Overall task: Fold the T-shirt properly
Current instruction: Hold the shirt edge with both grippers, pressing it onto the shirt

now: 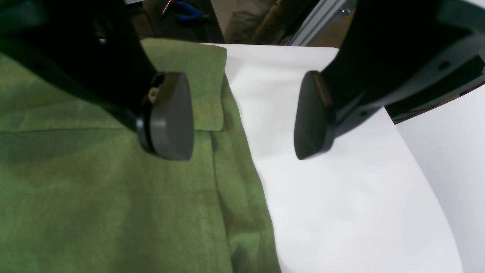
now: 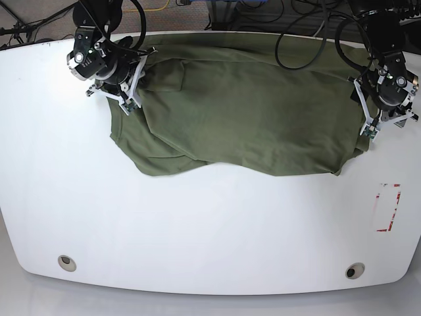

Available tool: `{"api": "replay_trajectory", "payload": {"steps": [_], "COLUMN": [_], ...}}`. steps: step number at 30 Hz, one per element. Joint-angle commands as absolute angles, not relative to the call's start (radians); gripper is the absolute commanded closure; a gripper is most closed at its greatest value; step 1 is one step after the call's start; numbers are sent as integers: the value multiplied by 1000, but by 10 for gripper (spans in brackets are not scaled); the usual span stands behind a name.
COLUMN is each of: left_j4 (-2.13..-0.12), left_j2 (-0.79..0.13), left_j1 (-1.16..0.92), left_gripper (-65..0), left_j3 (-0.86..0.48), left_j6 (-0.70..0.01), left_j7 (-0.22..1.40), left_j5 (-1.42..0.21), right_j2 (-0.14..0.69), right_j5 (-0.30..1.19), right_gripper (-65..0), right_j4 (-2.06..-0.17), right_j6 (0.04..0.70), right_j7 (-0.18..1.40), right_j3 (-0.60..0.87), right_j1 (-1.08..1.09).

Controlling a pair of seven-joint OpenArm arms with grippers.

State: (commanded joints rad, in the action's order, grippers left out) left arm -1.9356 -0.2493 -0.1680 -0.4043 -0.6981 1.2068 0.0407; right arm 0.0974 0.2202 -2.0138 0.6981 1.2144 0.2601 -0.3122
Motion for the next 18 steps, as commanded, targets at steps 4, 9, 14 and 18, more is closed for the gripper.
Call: {"api": "replay_trajectory", "payload": {"steps": [4, 9, 14, 18], "left_j4": [-1936, -1936, -1936, -1936], "left_j2": [-249, -249, -249, -249], "left_j1": [-168, -168, -168, -168], "left_gripper": [-376, -376, -376, -376], "left_j3": [-404, -404, -404, -404], "left_j6": [-698, -698, -698, -698], "left_j7": [1207, 1207, 1207, 1207], "left_j5": [41, 41, 41, 41], "right_j2": [82, 81, 79, 79], "right_j5": [219, 219, 219, 220], "right_gripper": [-149, -173, -146, -71], "right_j4": [-2012, -2011, -2014, -2017], "right_j6": [698, 698, 698, 698], "right_j7": [1214, 1214, 1214, 1214], "right_j3": [259, 259, 259, 259], "right_j1": [-306, -305, -295, -298]}}
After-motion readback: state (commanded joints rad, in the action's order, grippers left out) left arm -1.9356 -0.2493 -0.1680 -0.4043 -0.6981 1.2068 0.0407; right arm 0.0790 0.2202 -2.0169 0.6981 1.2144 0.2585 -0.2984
